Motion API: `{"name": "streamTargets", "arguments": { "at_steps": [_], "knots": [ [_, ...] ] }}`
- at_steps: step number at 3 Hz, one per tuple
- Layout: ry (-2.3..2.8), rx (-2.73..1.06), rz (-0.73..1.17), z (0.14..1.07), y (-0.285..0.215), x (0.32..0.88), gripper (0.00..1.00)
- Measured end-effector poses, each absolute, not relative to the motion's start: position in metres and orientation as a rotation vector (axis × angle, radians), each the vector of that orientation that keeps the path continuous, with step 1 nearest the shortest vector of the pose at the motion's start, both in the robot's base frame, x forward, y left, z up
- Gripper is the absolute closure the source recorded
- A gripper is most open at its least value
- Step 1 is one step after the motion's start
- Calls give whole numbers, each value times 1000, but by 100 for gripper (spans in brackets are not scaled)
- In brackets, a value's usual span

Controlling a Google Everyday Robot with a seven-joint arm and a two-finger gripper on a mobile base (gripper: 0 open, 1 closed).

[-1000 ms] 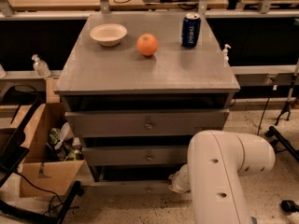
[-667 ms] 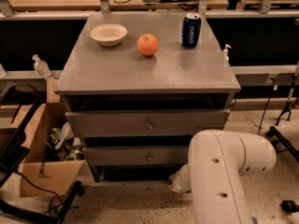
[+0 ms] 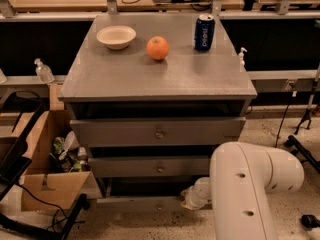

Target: Open bottom drawer

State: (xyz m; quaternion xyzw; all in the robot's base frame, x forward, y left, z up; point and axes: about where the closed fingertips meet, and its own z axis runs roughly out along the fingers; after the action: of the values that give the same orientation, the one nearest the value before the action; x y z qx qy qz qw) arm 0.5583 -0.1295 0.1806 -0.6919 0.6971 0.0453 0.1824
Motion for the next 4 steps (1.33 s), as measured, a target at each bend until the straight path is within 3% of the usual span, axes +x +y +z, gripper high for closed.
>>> {"name": "streamTargets", "arguments": {
  "at_steps": [4],
  "knots": [
    [1981,-1949,175,182,-127,542,100]
  ]
}}
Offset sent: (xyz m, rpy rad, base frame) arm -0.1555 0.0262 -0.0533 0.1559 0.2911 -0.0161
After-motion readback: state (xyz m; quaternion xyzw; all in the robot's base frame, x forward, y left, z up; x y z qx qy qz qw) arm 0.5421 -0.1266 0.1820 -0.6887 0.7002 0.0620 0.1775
